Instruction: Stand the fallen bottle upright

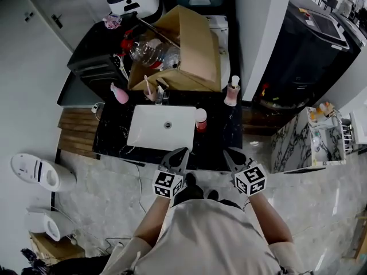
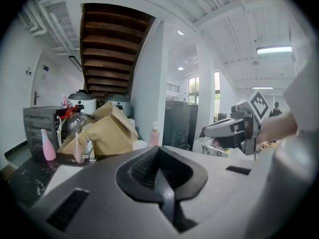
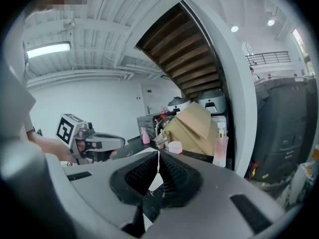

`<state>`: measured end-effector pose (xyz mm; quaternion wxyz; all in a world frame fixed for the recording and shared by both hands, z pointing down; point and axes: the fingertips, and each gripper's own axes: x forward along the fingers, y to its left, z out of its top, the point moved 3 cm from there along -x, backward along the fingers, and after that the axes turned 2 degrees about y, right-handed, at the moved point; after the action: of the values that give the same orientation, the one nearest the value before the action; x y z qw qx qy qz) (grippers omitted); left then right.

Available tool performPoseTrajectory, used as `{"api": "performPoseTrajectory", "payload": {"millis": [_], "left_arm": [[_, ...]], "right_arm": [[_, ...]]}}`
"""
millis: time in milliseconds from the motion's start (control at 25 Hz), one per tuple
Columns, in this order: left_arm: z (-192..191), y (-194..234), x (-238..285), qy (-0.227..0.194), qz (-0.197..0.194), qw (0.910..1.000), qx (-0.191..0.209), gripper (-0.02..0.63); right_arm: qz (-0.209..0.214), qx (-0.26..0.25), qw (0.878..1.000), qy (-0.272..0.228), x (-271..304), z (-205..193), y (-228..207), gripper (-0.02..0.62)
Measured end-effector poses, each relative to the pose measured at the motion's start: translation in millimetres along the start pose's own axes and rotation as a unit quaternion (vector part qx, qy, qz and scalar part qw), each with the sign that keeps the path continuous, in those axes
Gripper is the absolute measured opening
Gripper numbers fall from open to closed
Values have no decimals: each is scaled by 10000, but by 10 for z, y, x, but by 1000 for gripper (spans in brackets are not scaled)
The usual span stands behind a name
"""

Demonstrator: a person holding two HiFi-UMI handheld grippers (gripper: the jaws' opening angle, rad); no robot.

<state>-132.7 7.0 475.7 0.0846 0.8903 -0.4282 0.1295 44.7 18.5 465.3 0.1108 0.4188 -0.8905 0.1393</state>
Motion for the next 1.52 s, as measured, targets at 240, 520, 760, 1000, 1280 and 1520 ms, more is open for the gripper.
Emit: {"api": "performPoseTrajectory", "payload": {"millis": [240, 520, 760, 1000, 1280, 1520], "left_arm": [[49, 2, -164, -96, -307, 9989, -329, 6], [155, 223, -323, -210, -438, 9984, -280, 6], [161, 354, -415, -108, -655, 9978, -33, 6], [149, 433, -447, -95, -797, 9968, 71, 6], [82, 484, -510, -69, -842, 9964, 56, 6], [58, 475, -535, -52, -843, 9964, 5, 6]], "right_arm": [[-73, -95, 9999, -98, -74, 59, 92, 32], [-272, -194, 9993, -175, 6, 178, 275, 32], [-484, -271, 9980, -287, 101, 312, 433, 31], [-614, -228, 9973, -325, 147, 357, 501, 31], [-674, -240, 9971, -266, 145, 316, 598, 31], [-694, -230, 9970, -242, 101, 311, 613, 31]]}}
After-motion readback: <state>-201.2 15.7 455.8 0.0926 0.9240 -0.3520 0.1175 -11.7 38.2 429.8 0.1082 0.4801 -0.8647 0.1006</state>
